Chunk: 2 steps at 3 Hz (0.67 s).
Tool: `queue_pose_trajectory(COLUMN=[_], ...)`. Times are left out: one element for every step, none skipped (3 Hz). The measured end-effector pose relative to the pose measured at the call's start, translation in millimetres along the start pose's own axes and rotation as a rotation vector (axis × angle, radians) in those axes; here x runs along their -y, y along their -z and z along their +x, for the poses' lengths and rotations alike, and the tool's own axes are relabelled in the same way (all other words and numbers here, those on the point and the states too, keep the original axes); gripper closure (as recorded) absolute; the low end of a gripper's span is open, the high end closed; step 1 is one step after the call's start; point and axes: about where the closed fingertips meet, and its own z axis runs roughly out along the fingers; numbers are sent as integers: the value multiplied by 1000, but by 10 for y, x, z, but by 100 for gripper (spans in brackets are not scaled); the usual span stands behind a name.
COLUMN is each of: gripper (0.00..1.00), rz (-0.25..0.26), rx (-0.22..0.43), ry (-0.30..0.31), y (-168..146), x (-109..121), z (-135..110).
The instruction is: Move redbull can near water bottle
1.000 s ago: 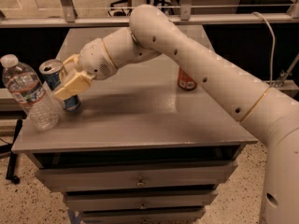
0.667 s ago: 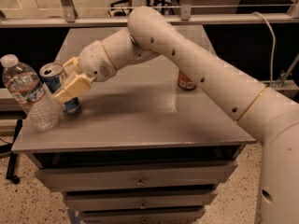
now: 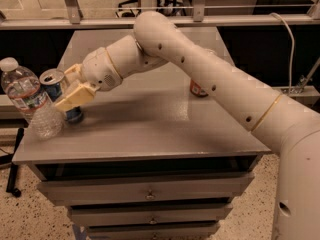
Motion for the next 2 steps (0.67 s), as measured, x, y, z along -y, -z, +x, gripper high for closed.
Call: queue_pose_trajectory(gripper=[6,0], rz=[10,26], rx=[1,-1], ry=[9,13], y=[-8,28], x=[-15,-21], z=[1,-1])
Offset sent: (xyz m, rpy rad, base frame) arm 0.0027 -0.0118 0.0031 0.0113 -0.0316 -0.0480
